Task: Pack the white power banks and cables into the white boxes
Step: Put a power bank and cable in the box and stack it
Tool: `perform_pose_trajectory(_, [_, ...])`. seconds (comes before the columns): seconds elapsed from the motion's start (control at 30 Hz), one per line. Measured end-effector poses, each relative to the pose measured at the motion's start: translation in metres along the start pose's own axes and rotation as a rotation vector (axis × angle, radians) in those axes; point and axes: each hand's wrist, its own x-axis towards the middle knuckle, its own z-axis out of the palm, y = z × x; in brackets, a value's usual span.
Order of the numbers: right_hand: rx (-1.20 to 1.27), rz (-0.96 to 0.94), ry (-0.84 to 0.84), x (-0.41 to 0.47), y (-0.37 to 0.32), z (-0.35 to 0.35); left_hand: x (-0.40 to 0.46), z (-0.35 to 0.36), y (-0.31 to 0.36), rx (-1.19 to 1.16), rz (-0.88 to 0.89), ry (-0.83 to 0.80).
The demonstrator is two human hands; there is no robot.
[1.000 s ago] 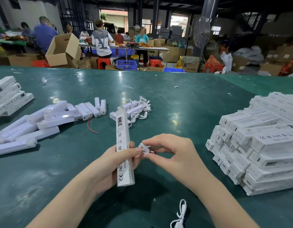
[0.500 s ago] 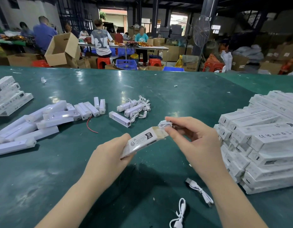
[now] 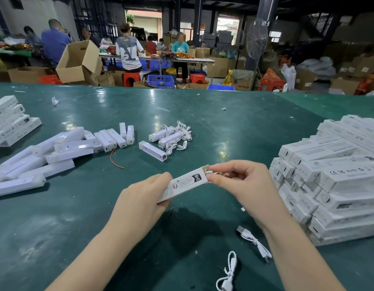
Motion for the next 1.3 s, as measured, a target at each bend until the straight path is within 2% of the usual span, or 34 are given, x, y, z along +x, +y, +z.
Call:
perform_pose_trajectory(0.17, [0.022, -0.05, 0.025, -0.005, 0.001, 0.009, 0.001, 0.003, -0.004, -0.001, -0.025, -0.015])
perform_pose_trajectory(0.37, [-0.239, -0.213, -0.047, -0.01, 0.006, 0.021, 0.002, 0.004, -0.009, -0.098, -0.124, -0.035])
perform_pose_trajectory(0.47, [-0.201, -0.287, 0.024, -0.01, 0.007, 0.024, 0.002, 0.004, -0.007, -0.145, -0.151, -0.04])
perform_pose_trajectory(0.57, [-0.264, -0.333, 0.086, -0.008, 0.008, 0.022, 0.001, 0.004, -0.004, -0.199, -0.157, -0.033])
perform_pose_trajectory(0.67, [-0.245, -0.297, 0.112, -0.007, 0.009, 0.022, 0.001, 0.003, -0.002, -0.212, -0.149, -0.038])
perform_pose_trajectory(0.77, [0.03, -0.187, 0.065, -0.009, 0.007, 0.026, 0.0, 0.004, 0.0, -0.191, -0.13, -0.029])
perform_pose_trajectory(0.8, [0.055, -0.186, 0.058, -0.011, 0.007, 0.028, 0.0, 0.005, 0.0, -0.188, -0.129, -0.029])
perform_pose_trajectory(0.9, [-0.026, -0.232, 0.015, -0.017, 0.011, 0.037, -0.002, 0.007, 0.0, -0.209, -0.141, -0.03])
perform_pose_trajectory(1.1, [-0.287, -0.35, -0.208, -0.028, 0.016, 0.052, -0.003, 0.006, -0.005, -0.241, -0.132, 0.011])
perform_pose_trajectory(1.2, [-0.157, -0.423, -0.102, -0.027, 0.014, 0.052, -0.003, 0.005, -0.005, -0.218, -0.131, 0.023])
perform_pose_trajectory(1.3, [0.169, -0.276, 0.054, -0.024, 0.013, 0.052, -0.004, 0.004, 0.0, -0.196, -0.095, 0.028])
